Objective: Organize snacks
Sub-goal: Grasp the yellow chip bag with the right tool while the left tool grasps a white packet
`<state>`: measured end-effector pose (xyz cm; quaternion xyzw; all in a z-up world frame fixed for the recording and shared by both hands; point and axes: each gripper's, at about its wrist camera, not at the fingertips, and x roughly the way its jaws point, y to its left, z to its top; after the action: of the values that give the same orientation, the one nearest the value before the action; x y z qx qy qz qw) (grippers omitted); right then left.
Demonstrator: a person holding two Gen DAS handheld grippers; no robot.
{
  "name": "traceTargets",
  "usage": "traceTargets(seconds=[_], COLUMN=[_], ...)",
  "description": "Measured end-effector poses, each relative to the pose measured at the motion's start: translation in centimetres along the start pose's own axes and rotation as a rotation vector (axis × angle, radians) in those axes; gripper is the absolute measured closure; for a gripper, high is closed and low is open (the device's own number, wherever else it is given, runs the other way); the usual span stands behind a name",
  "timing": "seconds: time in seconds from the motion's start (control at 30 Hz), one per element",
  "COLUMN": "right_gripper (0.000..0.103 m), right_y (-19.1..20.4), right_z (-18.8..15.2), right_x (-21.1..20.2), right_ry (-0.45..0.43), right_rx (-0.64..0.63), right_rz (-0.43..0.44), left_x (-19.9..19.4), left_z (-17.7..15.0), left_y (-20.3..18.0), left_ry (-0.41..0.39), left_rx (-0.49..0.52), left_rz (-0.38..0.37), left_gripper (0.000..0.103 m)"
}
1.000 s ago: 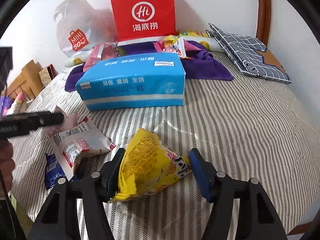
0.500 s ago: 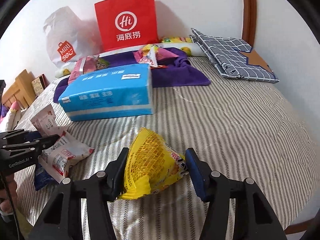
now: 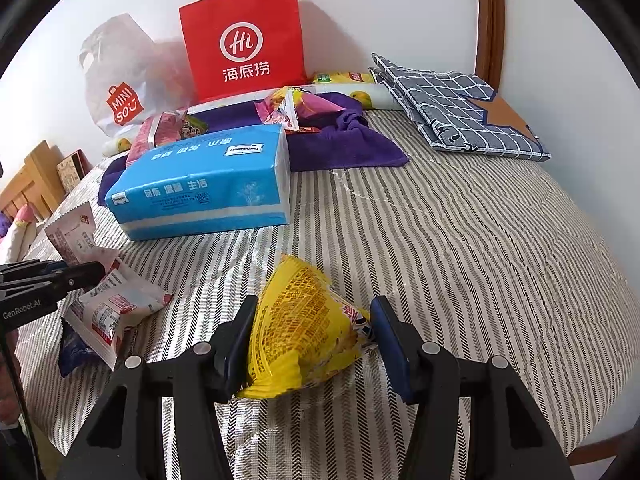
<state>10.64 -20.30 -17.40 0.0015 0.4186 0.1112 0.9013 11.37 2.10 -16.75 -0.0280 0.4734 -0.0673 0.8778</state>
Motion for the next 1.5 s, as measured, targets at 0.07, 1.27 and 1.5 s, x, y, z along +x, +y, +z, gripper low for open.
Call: traceTargets(seconds=[0.07, 1.27, 1.5], right_gripper=[0.049, 0.055, 0.055], right_y=[0.0, 2.5, 2.9], right_z=[0.0, 5.3, 7.1], right_x=[0.0, -1.8, -2.1], right_ry=[-0.002, -0.078, -0.103], right_rx=[0.002, -0.061, -0.074], right_rz=[-0.001, 0.003, 0.022], left_x=[-0.2, -4.6, -5.1], left_z=[0.0, 2.9, 4.3], left_y=[0.1, 4.3, 4.4], left_ry=[-0.004, -0.104, -0.123], left_rx=[-0.004, -0.137, -0.137], left_rz=[-0.006, -0.133, -0.136], left_gripper=[0.082, 0.083, 0.083])
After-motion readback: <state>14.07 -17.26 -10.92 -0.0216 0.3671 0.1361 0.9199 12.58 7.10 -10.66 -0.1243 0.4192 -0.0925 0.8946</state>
